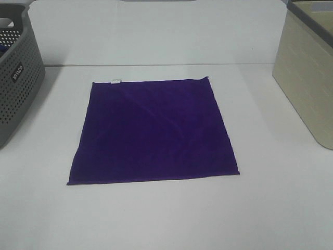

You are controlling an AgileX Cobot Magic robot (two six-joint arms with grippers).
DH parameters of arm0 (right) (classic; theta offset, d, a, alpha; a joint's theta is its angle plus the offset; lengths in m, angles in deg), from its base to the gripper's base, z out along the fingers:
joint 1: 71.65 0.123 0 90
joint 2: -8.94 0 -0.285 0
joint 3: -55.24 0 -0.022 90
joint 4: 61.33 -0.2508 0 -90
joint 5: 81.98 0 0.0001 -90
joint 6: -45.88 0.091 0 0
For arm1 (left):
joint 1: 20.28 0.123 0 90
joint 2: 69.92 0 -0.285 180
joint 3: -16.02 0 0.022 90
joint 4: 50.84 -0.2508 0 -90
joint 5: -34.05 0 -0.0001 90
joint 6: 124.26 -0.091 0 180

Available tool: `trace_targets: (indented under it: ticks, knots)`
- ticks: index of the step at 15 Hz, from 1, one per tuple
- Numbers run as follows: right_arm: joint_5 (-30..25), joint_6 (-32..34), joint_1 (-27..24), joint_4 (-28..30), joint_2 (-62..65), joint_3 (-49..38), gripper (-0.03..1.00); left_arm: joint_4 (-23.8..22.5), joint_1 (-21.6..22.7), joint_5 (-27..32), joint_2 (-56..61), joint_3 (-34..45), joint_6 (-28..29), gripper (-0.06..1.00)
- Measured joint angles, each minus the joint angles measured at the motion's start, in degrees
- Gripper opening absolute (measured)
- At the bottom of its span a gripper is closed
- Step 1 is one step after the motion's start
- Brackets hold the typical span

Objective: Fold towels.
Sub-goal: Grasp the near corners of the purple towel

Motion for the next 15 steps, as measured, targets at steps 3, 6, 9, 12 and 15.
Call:
trace_targets:
  ticks: [3, 6, 9, 12, 15]
  knots:
    - [-3.2, 0.2, 0.0, -4.6, -23.8, 11.2, 0.96, 1.3, 0.0, 3.3, -22.6, -8.6, 2.4, 0.99]
    - [0.0, -6.5, 0.0, -12.6, -42.6, 16.3, 0.96, 5.3, 0.0, 3.1, -44.2, -12.4, -3.4, 0.99]
    - [5.4, -16.4, 0.0, -24.1, -56.0, 16.4, 0.96, 10.9, 0.1, -1.0, -57.8, -13.3, -10.0, 0.99]
    - [13.2, -24.9, 0.0, -31.2, -71.4, 16.5, 0.96, 16.2, -4.0, -9.4, -73.3, -15.1, -15.3, 0.99]
    - [17.3, -26.7, 0.0, -31.3, -79.1, 17.4, 0.96, 16.4, -7.4, -11.3, -82.4, -20.2, -15.0, 0.99]
